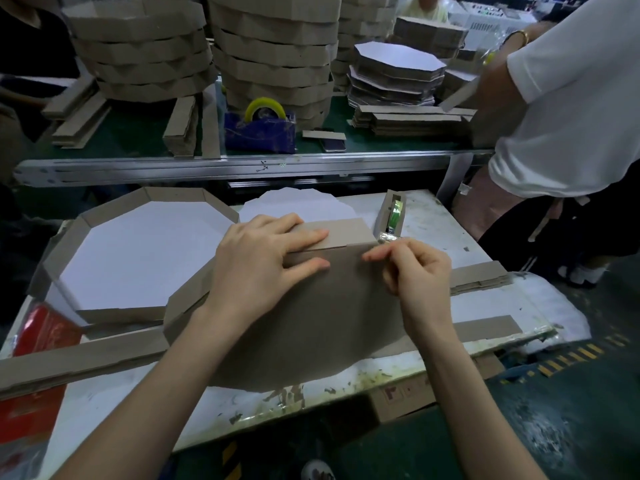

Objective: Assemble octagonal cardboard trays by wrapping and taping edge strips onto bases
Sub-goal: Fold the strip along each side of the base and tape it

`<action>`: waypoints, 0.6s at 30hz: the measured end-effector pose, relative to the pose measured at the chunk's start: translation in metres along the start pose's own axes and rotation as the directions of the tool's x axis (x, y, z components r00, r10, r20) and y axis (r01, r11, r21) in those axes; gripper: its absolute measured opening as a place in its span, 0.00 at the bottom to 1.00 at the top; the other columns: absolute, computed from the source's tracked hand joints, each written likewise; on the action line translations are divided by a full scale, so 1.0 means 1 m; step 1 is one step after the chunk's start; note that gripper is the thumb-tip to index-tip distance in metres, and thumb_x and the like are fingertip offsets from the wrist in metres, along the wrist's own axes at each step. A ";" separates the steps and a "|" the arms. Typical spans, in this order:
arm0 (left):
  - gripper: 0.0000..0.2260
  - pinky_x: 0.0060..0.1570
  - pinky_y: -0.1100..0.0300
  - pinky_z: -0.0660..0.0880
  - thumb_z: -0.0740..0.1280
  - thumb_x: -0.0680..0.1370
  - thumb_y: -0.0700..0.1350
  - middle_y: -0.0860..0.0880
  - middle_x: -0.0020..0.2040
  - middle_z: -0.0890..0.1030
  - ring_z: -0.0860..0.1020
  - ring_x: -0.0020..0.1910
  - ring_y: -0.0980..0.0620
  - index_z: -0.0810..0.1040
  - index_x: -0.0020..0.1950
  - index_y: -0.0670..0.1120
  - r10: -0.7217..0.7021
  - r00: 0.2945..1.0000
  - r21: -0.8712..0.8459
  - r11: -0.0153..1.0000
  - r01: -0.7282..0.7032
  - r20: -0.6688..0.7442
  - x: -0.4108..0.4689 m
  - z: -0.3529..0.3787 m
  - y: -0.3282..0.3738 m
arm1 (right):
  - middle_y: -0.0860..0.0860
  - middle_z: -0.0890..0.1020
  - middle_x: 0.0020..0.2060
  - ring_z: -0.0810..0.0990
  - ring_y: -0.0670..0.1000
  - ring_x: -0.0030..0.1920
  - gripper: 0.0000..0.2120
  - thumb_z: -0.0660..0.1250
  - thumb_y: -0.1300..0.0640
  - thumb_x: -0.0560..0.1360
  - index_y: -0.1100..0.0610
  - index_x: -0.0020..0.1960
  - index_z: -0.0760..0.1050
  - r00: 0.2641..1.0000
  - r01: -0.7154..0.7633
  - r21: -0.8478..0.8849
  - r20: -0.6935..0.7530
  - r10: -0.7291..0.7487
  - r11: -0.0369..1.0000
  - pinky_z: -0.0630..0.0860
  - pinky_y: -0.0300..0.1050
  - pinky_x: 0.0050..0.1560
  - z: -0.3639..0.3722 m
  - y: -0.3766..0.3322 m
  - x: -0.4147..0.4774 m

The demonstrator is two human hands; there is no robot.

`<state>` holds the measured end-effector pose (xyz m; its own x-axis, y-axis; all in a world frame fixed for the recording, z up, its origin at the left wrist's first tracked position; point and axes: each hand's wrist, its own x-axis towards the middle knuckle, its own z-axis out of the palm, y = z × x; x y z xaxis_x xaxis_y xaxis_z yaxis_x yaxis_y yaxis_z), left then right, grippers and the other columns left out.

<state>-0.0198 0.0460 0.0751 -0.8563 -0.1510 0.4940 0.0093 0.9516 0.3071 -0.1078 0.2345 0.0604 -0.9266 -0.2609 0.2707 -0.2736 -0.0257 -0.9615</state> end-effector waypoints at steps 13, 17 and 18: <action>0.35 0.71 0.44 0.56 0.61 0.70 0.71 0.56 0.68 0.72 0.69 0.68 0.52 0.63 0.75 0.60 -0.033 0.986 0.258 0.966 -0.010 0.161 0.002 -0.010 0.010 | 0.48 0.75 0.36 0.72 0.45 0.39 0.22 0.58 0.48 0.84 0.66 0.43 0.74 0.918 0.012 -0.401 0.367 0.148 0.916 0.67 0.45 0.44 -0.011 0.007 0.056; 0.37 0.65 0.50 0.65 0.56 0.73 0.73 0.55 0.69 0.72 0.68 0.68 0.52 0.56 0.78 0.59 0.055 0.984 0.216 0.972 -0.091 0.167 0.028 0.004 0.038 | 0.41 0.69 0.27 0.67 0.41 0.31 0.22 0.58 0.52 0.84 0.56 0.33 0.70 0.907 0.079 -0.368 0.411 0.086 0.926 0.64 0.37 0.35 -0.008 0.001 0.054; 0.38 0.61 0.52 0.68 0.56 0.73 0.73 0.54 0.68 0.72 0.70 0.66 0.51 0.52 0.79 0.58 0.068 0.978 0.220 0.969 -0.112 0.198 0.034 0.010 0.043 | 0.41 0.68 0.26 0.66 0.40 0.30 0.22 0.58 0.53 0.84 0.51 0.31 0.68 0.904 0.099 -0.376 0.422 0.075 0.921 0.63 0.35 0.34 -0.008 0.000 0.054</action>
<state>-0.0537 0.0845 0.0973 -0.9388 -0.0298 0.3432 -0.0086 0.9980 0.0631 -0.1596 0.2283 0.0752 -0.7493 -0.6445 0.1521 -0.4405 0.3136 -0.8412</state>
